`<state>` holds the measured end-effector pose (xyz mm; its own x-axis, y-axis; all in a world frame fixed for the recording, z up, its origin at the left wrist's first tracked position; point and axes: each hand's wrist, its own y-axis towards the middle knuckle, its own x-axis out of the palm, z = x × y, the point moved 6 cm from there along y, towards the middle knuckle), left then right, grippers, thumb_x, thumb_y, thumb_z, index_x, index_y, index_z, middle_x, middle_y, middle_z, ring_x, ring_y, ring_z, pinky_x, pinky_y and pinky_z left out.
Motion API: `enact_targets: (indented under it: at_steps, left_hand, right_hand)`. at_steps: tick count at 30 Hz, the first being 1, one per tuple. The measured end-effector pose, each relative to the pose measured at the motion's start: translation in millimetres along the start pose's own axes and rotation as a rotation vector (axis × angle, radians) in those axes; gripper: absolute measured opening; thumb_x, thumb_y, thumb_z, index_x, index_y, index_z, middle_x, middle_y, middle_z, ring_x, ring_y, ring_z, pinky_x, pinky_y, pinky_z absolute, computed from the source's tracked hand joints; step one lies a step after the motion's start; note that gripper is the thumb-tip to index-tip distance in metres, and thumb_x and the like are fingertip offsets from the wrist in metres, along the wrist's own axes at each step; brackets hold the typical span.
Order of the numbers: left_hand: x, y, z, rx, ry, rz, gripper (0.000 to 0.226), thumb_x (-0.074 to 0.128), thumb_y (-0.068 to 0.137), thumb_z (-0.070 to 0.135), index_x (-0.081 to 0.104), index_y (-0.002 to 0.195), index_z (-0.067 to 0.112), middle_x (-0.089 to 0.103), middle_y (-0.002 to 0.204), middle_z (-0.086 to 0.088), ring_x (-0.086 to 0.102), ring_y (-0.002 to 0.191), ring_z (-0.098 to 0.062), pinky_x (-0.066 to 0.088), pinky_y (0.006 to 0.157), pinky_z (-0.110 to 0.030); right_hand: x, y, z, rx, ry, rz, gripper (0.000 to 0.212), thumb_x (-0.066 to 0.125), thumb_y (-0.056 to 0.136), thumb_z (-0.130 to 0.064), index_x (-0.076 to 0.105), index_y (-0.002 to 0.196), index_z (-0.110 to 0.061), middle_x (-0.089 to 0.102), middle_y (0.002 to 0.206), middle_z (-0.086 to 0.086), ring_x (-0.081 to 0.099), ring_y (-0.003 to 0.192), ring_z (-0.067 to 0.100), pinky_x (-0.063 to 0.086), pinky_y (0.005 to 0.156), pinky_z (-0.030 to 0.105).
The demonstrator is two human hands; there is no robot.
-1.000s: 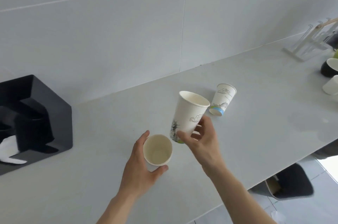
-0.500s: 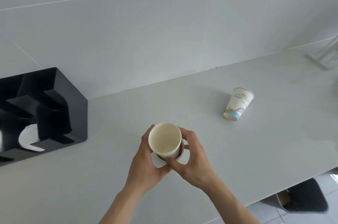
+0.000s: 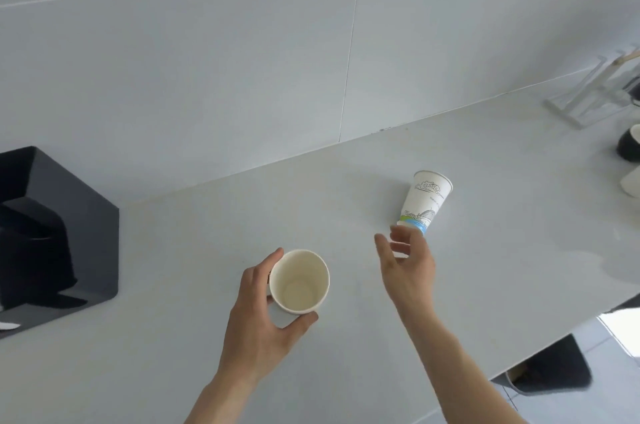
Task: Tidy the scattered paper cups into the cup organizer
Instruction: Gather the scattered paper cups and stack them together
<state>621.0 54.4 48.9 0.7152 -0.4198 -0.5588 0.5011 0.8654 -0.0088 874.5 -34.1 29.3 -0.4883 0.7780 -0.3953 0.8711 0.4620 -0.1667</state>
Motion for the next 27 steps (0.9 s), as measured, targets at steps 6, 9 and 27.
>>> enact_targets:
  at_steps: [6,9,27]
  left_hand:
    - [10.9,10.1,1.8,-0.01,-0.003,0.011,0.1,0.094,0.06,0.04,0.037,0.142,0.046,0.044,0.133,0.025,0.052,0.115,0.008,0.057,0.086,-0.027]
    - [12.4,13.0,1.2,0.005,-0.002,0.01,0.101,0.094,0.06,0.039,0.037,0.142,0.045,0.044,0.132,0.026,0.052,0.116,0.006,0.055,0.086,-0.022]
    - [-0.2,10.7,1.0,-0.024,-0.004,0.001,0.098,0.091,0.062,0.045,0.033,0.142,0.049,0.041,0.135,0.031,0.05,0.117,0.009,0.052,0.09,-0.021]
  right_hand:
    - [-28.2,83.5,32.3,0.21,-0.238,0.238,0.076,0.081,0.082,-0.04,0.043,0.141,-0.009,0.044,0.141,0.015,0.049,0.128,0.037,0.043,0.099,0.045]
    - [-23.4,103.7,42.3,0.281,-0.22,0.188,0.099,0.083,0.077,-0.049,0.031,0.151,-0.01,0.042,0.148,0.017,0.048,0.133,0.038,0.046,0.102,0.048]
    - [11.8,-3.2,-46.1,0.005,0.203,-0.334,0.067,0.089,0.069,-0.022,0.056,0.126,-0.026,0.071,0.115,-0.002,0.073,0.094,0.008,0.061,0.081,0.036]
